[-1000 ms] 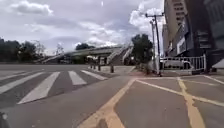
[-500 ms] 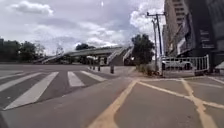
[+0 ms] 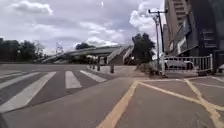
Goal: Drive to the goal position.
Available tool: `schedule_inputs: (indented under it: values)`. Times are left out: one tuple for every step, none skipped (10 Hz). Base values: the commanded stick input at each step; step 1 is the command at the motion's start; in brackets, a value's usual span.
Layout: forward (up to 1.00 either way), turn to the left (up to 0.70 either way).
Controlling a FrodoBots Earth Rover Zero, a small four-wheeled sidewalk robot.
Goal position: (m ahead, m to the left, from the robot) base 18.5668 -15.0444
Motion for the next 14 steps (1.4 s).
schedule_inputs:
  values:
    - [0.45,0.00]
    - [0.45,0.00]
    - [0.45,0.00]
    - [0.45,0.00]
    - [0.45,0.00]
    - [0.45,0.00]
    - [0.45,0.00]
    - [0.45,0.00]
    - [0.45,0.00]
    - [0.45,0.00]
    - [0.45,0.00]
    - [0.45,0.00]
    - [0.45,0.00]
    - [0.45,0.00]
